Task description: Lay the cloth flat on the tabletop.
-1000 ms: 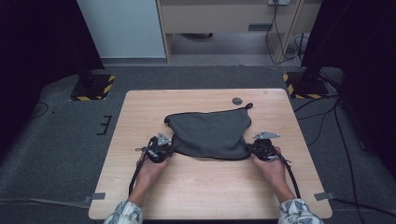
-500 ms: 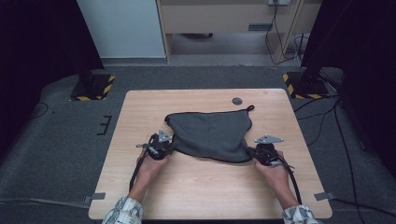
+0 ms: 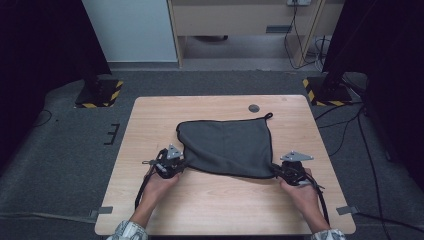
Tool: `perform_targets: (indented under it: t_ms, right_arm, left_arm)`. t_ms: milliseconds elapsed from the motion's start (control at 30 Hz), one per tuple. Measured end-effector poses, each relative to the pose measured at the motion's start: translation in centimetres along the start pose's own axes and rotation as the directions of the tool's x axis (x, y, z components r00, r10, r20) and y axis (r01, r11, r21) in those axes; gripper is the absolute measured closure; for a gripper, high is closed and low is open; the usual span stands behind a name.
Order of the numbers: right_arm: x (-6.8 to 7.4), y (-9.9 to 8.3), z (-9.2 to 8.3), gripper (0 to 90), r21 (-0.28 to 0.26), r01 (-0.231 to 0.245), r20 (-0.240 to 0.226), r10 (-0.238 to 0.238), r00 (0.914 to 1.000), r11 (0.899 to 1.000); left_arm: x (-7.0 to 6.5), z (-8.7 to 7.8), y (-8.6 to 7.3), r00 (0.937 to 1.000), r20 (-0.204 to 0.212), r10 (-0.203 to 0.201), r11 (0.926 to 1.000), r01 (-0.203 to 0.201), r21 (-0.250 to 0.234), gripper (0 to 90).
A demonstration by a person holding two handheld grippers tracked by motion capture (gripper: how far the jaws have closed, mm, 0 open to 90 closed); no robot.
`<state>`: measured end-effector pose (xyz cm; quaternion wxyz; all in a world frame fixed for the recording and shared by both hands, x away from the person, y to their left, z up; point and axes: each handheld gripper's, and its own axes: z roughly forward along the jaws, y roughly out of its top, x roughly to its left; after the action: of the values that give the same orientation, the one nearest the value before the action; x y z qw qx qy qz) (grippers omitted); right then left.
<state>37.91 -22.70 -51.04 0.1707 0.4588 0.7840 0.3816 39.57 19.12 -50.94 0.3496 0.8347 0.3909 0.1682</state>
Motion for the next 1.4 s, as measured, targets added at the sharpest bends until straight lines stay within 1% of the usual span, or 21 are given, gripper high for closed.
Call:
perform_targets:
  t_ms: [167,333,433,600,633,733,833,967,1033,1200,1267,1400]
  right_arm:
    - [0.4,0.2,0.1,85.6,-0.003,0.003,-0.007,-0.003,1.0,1.0]
    - [0.8,0.4,-0.1,85.6,-0.015,0.005,-0.016,-0.005,0.9999,1.0]
    - [1.2,0.4,-0.5,85.6,-0.025,0.006,-0.022,-0.007,0.9997,1.0]
    - [1.9,0.3,-0.8,85.6,-0.024,0.01,-0.027,-0.01,0.9996,1.0]
    - [1.9,0.3,-0.8,85.6,-0.029,0.019,-0.025,-0.02,0.9995,0.999]
    - [2.3,0.3,-1.0,85.6,-0.029,0.021,-0.027,-0.022,0.9994,0.999]
    - [2.5,0.2,-1.1,85.6,-0.025,0.031,-0.021,-0.032,0.9993,0.999]
    - [1.9,0.1,-1.4,85.6,-0.027,0.026,-0.011,-0.026,0.9996,0.999]
    - [1.7,-0.1,-1.6,85.6,-0.025,0.015,-0.011,-0.016,0.9998,1.0]
    - [1.7,-0.4,-2.0,85.6,-0.025,0.016,-0.012,-0.017,0.9998,1.0]
    - [1.8,-0.5,-2.1,85.5,-0.025,0.026,-0.015,-0.026,0.9996,0.999]
    - [1.8,-0.7,-2.3,85.6,-0.027,0.018,-0.014,-0.018,0.9997,0.999]
  left_arm:
    - [-0.3,-0.8,-1.1,0.9999,0.011,0.008,1.0,-0.008,0.005,82.0]
    - [0.1,-1.5,-1.6,1.0,0.007,0.003,1.0,-0.003,0.001,82.1]
    - [0.5,-1.6,-1.7,0.9999,0.007,-0.012,0.9999,0.012,-0.005,82.1]
    - [0.8,-1.4,-1.8,0.9999,0.004,-0.016,0.9999,0.016,-0.005,82.1]
    - [0.9,-1.4,-1.8,0.9999,0.003,-0.016,0.9998,0.016,-0.008,82.1]
    - [1.0,-1.4,-1.9,0.9997,0.003,-0.023,0.9997,0.023,-0.008,82.1]
    - [0.8,-1.6,-1.9,0.9998,0.007,-0.019,0.9998,0.019,-0.005,82.1]
    - [0.1,-2.0,-2.2,0.9997,0.019,-0.014,0.9999,0.014,-0.007,82.1]
    - [-0.2,-2.2,-2.3,0.9997,0.024,-0.009,1.0,0.009,-0.002,82.0]
    - [-0.6,-2.8,-2.5,0.9995,0.031,-0.009,0.9999,0.01,-0.012,82.0]
    - [-0.7,-3.0,-2.7,0.9993,0.037,-0.009,0.9999,0.01,-0.013,82.0]
    - [-0.8,-3.2,-2.9,0.9992,0.04,-0.008,0.9999,0.008,-0.013,82.0]
